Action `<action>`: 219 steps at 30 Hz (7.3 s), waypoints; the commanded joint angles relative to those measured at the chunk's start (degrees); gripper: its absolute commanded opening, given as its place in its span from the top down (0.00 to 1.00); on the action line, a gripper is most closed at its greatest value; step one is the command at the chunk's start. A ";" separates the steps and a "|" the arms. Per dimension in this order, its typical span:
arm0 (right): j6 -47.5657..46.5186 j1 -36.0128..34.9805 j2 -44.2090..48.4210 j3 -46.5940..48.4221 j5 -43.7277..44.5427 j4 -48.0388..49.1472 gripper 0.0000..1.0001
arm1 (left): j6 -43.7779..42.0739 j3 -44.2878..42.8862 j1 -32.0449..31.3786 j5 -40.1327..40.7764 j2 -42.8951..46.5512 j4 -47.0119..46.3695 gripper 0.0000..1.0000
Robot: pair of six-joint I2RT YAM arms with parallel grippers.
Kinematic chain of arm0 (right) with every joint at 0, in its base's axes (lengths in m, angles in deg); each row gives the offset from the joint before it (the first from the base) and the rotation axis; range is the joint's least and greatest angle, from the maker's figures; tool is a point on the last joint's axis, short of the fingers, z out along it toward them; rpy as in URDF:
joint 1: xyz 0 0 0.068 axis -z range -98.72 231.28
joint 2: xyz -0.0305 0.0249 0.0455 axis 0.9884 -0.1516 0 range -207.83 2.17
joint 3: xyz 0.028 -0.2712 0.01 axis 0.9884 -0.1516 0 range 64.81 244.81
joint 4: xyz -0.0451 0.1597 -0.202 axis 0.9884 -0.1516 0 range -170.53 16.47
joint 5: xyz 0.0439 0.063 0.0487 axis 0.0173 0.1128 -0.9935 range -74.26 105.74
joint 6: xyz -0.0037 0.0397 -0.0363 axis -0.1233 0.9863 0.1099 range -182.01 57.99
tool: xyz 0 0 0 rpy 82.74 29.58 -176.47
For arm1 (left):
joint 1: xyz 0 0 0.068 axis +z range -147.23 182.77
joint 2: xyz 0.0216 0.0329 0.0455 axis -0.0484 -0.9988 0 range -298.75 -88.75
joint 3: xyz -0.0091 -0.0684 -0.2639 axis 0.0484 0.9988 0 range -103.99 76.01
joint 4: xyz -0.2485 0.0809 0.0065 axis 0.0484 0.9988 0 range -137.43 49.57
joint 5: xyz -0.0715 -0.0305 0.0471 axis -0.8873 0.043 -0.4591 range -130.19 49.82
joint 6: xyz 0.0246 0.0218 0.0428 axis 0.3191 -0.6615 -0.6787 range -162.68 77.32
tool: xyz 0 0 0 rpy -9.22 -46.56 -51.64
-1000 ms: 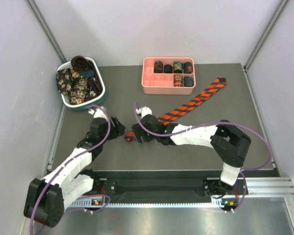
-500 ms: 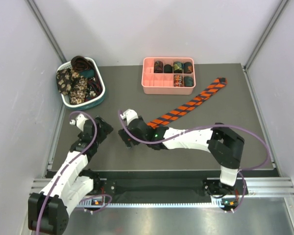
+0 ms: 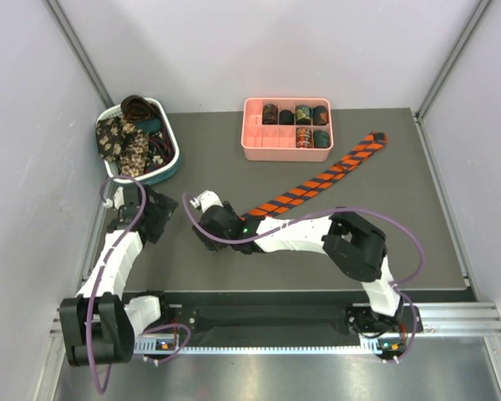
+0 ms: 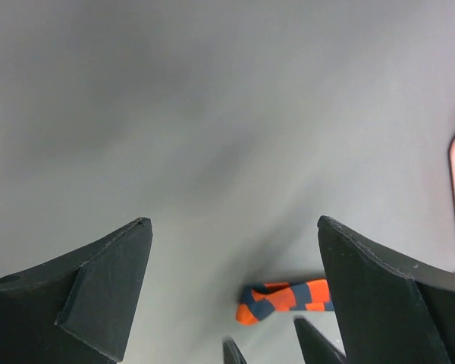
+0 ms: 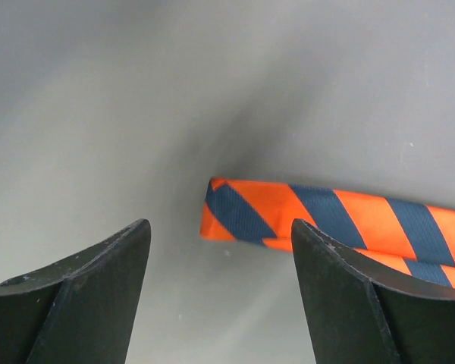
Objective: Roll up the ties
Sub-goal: Roll the tie
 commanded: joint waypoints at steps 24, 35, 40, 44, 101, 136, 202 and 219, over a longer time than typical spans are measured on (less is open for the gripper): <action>6.36 -2.59 -11.39 11.89 13.44 -13.57 0.52 | -0.30 -1.20 0.54 -2.34 5.09 -2.54 0.07; 8.65 -3.73 -9.19 10.92 17.40 -16.47 0.61 | -2.86 -0.32 0.54 -7.70 5.00 -6.67 0.08; 9.52 -4.00 -8.85 9.78 16.70 -16.12 0.78 | -3.65 -0.40 0.45 -9.29 4.83 -6.85 0.08; 9.70 -3.82 -6.83 8.64 15.12 -15.24 1.00 | -5.93 0.47 0.45 -13.41 4.30 -9.30 0.08; 15.33 25.18 10.93 -23.00 -43.07 22.20 1.00 | -33.35 25.35 -26.09 -16.06 5.53 -57.56 0.01; 11.64 28.26 10.67 -29.42 -33.14 27.92 1.00 | -50.92 9.36 -35.41 -19.30 -15.38 -47.36 0.08; 10.67 31.95 11.29 -27.31 -37.00 25.10 0.87 | -57.79 0.74 -36.55 -23.35 -30.95 -42.09 0.64; 10.49 31.86 8.83 -25.82 -37.97 23.61 0.92 | -53.49 6.10 -36.73 -19.05 -11.71 -44.38 0.01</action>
